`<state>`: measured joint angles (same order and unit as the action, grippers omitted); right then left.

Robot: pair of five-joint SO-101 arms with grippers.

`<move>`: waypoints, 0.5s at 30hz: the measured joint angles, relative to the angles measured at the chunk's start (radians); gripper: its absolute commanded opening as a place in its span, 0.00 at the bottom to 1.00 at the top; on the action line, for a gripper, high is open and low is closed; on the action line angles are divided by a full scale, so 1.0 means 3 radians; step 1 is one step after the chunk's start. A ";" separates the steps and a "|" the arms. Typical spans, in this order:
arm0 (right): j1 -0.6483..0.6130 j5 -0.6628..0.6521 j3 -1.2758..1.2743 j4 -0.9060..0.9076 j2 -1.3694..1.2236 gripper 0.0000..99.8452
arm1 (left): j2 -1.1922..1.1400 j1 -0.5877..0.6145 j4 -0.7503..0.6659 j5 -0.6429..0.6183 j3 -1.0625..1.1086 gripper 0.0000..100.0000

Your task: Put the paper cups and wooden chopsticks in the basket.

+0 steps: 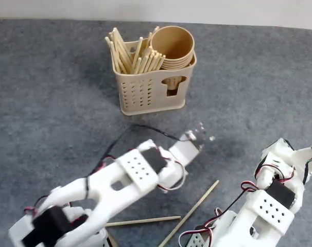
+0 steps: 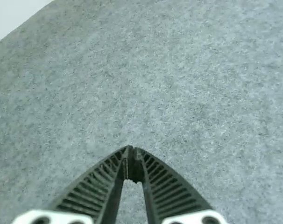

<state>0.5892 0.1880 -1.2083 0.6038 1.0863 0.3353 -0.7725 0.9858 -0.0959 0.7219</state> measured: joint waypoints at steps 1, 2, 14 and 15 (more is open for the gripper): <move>0.0000 0.0000 0.0000 0.0000 0.0000 0.01 | 0.0107 0.0046 0.0000 0.0000 0.0026 0.01; 0.0000 0.0000 0.0000 0.0000 0.0000 0.01 | 0.0215 0.0092 0.0000 0.0000 0.0041 0.01; -0.0609 0.0000 -0.0118 0.0000 0.0000 0.01 | 0.1309 0.0639 0.0020 0.0000 0.0046 0.01; -0.0701 0.0000 -0.0118 0.0000 0.0000 0.01 | 0.1406 0.0634 0.0020 0.0000 0.0046 0.01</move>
<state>0.3790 0.1880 -1.2436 0.6038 1.0863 0.7572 -0.5823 0.9920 -0.0959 0.7357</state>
